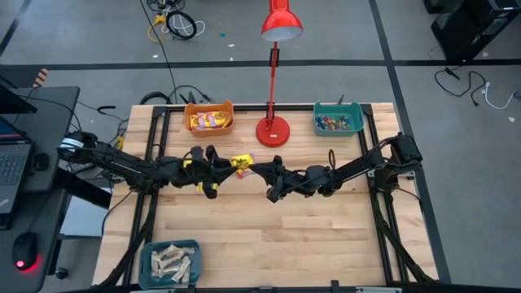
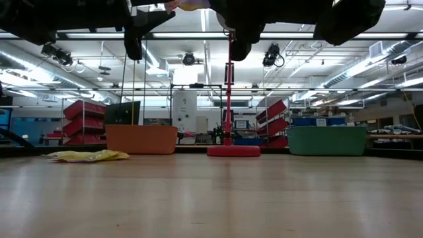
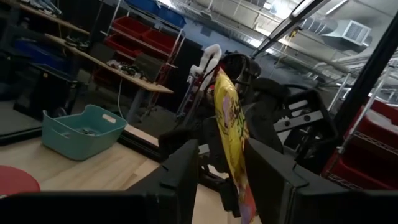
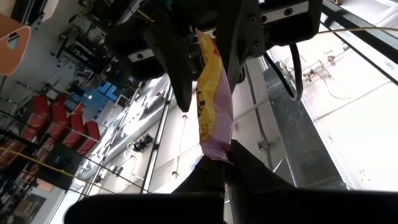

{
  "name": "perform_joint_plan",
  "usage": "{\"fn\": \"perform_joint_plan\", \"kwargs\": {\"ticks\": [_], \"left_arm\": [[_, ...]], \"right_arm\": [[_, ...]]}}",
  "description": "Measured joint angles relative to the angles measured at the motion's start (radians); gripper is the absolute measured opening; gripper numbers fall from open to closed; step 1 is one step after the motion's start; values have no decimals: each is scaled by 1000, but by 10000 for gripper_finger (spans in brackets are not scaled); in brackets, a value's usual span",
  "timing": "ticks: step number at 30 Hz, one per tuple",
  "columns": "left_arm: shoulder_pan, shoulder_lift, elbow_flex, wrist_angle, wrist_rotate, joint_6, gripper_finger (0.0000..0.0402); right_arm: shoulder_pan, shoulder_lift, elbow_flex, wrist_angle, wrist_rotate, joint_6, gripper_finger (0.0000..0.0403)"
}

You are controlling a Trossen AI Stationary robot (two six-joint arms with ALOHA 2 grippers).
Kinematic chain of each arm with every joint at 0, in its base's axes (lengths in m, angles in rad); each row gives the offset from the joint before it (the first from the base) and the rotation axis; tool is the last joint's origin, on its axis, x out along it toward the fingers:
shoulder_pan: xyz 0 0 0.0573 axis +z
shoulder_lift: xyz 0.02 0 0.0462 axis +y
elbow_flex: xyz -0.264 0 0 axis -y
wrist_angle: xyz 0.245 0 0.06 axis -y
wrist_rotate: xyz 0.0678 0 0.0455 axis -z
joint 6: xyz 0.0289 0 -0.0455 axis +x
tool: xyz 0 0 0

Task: Sort candy
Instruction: Put the yellow candy into the orange bin

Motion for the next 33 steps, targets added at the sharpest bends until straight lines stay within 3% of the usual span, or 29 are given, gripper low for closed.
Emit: {"fn": "perform_joint_plan", "kwargs": {"ticks": [4,11,17,26,33], "left_arm": [[-1,0,0,-2,0,3,114],[-1,0,0,-7,4,26,9],[-2,0,0,3,5,54,3],[-2,-26,0,39,17,84,1],[2,-152,4,-76,-7,124,1]], "right_arm": [[0,0,0,0,1,0,0],[0,1,0,-1,4,37,0],[0,2,0,19,22,140,14],[12,2,0,144,228,147,32],[16,2,0,325,411,147,20]]}}
